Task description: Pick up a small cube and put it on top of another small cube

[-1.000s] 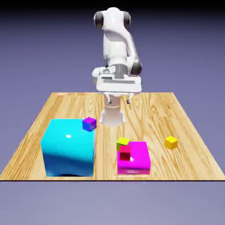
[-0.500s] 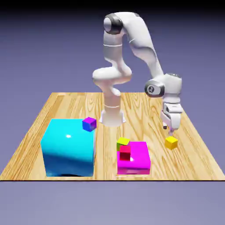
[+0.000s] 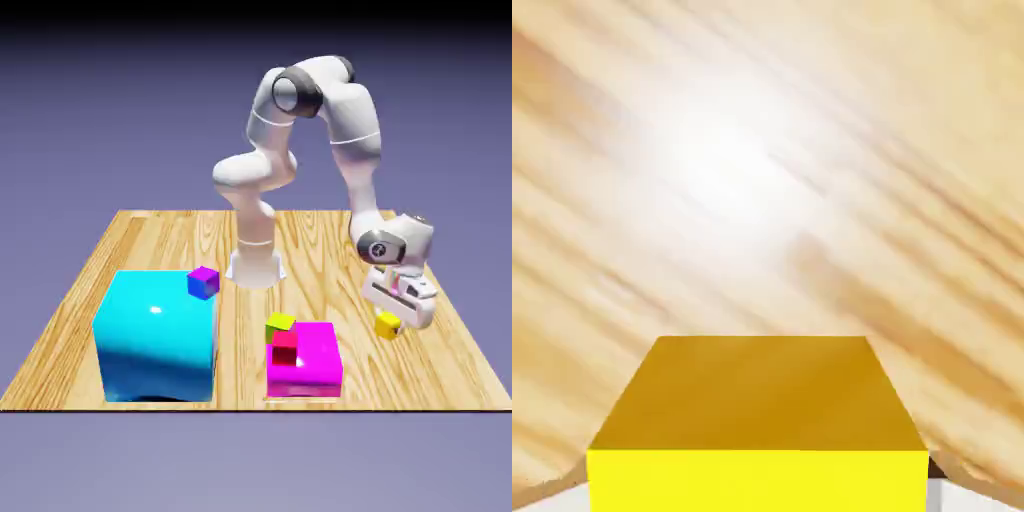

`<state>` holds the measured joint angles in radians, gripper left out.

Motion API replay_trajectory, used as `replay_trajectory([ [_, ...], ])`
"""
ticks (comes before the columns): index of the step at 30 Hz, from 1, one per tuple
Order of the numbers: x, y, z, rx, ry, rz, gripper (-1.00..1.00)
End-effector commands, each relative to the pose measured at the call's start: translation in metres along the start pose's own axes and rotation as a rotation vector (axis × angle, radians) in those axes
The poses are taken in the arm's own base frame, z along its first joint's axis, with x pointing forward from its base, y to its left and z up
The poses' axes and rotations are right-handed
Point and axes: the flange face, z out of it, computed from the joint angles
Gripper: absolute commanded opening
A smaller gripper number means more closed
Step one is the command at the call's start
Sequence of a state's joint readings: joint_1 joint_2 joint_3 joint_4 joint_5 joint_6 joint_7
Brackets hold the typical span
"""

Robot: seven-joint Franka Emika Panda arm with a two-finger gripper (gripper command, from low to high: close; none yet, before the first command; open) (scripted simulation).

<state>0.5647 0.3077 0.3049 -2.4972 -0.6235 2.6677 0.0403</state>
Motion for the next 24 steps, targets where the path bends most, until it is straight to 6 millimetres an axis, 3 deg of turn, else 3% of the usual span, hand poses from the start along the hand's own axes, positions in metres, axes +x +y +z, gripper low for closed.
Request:
replay_trajectory([
  [1,-0.001,0.0,-0.012,0.0,0.0,-0.001,-1.0],
  [3,-0.003,0.0,-0.031,0.001,-0.002,-0.003,-1.0],
  [4,-0.003,0.0,-0.031,0.001,-0.002,-0.003,-1.0],
  [7,-0.047,0.095,-0.048,-0.012,-0.077,0.389,-1.0],
  [11,-0.135,0.198,-0.079,0.005,-0.162,0.906,-1.0],
  [15,-0.248,0.267,-0.116,0.064,-0.229,1.41,-1.0],
  [18,-0.339,0.292,-0.148,0.139,-0.267,1.773,-1.0],
  [22,-0.462,0.293,-0.193,0.287,-0.298,2.229,-1.0],
  [24,-0.467,0.292,-0.195,0.295,-0.299,2.248,-1.0],
])
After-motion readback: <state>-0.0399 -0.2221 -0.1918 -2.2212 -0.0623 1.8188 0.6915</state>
